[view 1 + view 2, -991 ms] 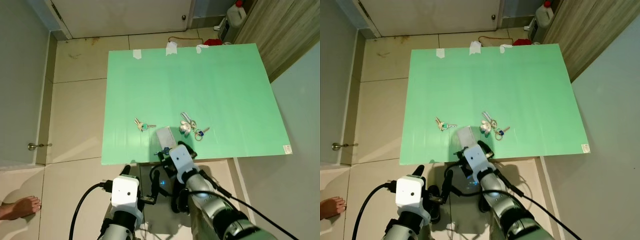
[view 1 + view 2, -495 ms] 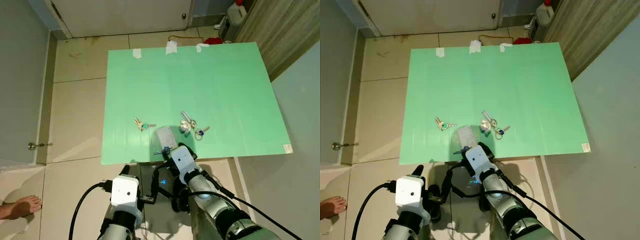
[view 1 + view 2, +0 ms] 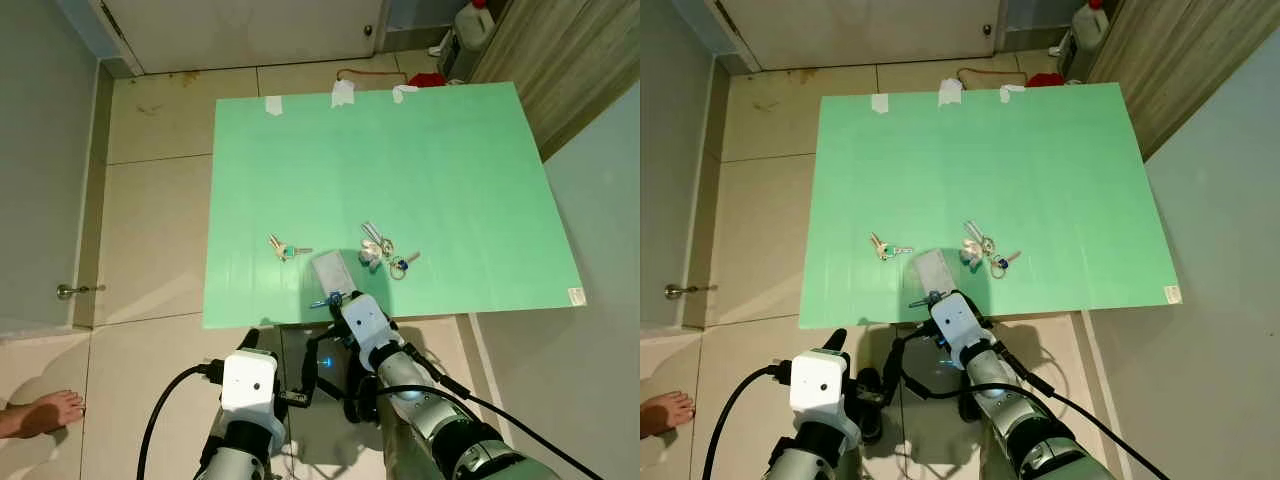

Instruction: Hang keys on a hook

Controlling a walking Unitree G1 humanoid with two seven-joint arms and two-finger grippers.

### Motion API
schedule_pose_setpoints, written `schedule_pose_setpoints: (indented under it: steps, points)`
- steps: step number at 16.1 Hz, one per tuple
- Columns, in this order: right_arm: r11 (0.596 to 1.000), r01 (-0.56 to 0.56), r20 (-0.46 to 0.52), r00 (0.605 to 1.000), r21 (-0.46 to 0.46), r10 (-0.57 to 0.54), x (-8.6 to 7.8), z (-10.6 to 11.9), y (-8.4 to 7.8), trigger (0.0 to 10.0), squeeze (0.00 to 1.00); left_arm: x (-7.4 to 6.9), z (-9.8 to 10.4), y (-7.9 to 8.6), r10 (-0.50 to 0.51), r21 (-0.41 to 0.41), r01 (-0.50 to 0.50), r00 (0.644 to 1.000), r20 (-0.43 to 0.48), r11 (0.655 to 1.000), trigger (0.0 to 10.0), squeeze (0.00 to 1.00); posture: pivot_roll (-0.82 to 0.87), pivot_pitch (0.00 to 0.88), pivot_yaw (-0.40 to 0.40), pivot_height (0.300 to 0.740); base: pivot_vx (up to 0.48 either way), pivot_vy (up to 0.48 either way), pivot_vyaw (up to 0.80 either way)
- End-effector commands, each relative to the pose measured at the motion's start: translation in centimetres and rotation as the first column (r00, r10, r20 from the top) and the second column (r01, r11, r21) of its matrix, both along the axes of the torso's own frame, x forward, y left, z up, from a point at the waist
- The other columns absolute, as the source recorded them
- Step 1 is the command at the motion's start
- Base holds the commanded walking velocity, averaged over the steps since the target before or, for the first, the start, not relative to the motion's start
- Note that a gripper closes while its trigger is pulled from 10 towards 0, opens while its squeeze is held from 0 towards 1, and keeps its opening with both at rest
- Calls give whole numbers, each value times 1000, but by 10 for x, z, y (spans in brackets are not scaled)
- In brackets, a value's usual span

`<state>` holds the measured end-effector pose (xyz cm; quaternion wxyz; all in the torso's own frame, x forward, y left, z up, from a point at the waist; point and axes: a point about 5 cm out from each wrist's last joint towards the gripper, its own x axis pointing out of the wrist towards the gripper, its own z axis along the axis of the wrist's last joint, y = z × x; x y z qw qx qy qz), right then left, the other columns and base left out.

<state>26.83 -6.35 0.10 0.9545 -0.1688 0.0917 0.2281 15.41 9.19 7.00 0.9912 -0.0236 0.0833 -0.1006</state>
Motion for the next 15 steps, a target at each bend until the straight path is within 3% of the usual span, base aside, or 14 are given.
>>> schedule_pose_setpoints:
  steps: [1,10,15]
  points:
    - [1000,-9,-59,998,-6,9,-14,-14,-1,0,0,-6,-4,3,11,12,-11,999,-34,1000,10000,0,178,445,-3,740,0,0,0]
    - [1000,-23,-54,998,15,24,-17,-13,0,0,0,-2,-4,5,22,20,-21,1000,-23,1000,10000,0,162,451,-7,740,0,0,0]
    - [998,-11,-22,1000,65,12,-7,-3,1,0,0,3,-6,4,26,24,-25,999,-18,999,10000,0,143,430,-14,740,0,0,0]
